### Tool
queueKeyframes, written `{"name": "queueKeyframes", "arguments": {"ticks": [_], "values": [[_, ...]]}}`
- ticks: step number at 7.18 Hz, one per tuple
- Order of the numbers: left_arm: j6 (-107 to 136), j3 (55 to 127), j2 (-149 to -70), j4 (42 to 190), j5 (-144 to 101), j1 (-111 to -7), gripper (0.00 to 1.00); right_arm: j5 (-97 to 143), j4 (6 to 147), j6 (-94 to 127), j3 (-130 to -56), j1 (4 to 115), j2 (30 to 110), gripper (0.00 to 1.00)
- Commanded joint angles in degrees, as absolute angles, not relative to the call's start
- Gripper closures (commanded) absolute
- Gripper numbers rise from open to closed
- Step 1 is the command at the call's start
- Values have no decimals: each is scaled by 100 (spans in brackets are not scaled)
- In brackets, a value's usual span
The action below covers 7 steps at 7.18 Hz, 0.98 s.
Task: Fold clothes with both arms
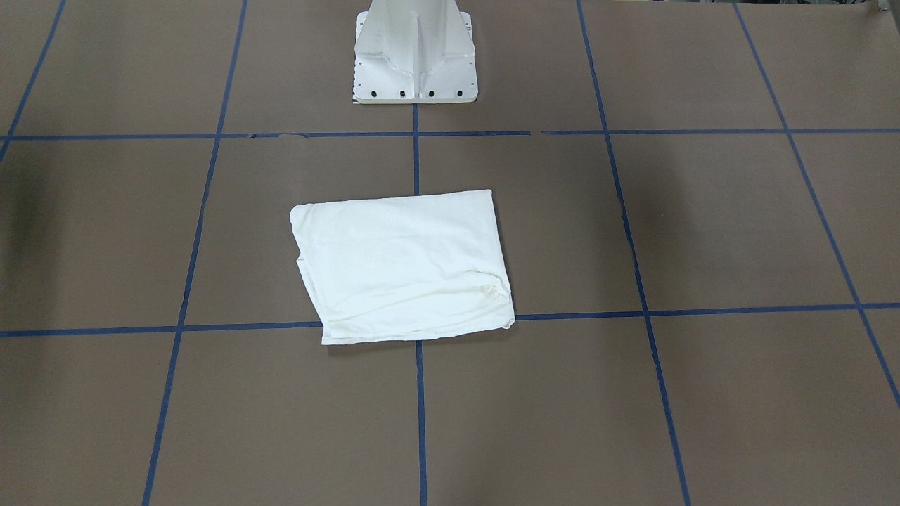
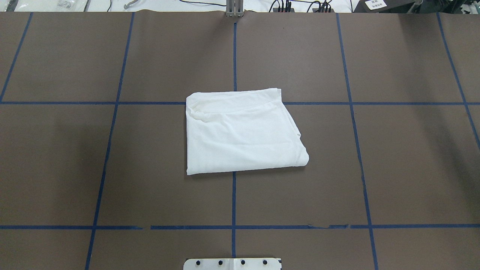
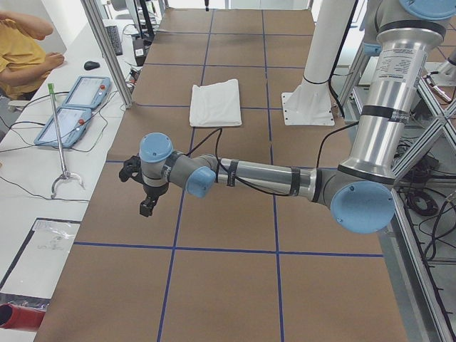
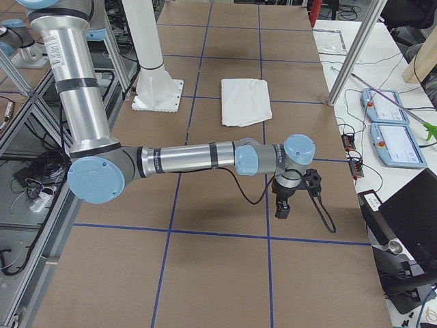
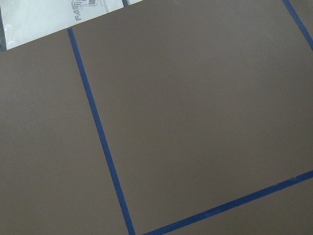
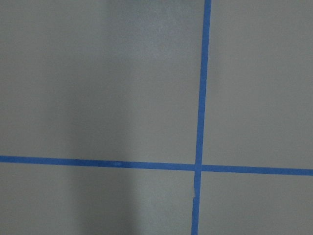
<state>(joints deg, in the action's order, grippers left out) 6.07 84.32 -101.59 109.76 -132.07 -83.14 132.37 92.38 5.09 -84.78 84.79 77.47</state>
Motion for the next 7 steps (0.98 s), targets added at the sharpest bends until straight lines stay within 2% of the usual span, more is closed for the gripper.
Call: {"name": "queueKeyframes", "arguments": {"ticks": [1,4,7], "values": [[861,8420,-10117,10855,-13210,-8306,0,13227,9264,632,-8412,8455,7813,0],[888,8078,-10239,10627,-13166,-8288,0,13368,9263,1235,-8936,8254,7945,0],[791,8278,-10178,10090,-13219,-8323,0,13289,9255,1231,-8895,8087,7937,0]]}}
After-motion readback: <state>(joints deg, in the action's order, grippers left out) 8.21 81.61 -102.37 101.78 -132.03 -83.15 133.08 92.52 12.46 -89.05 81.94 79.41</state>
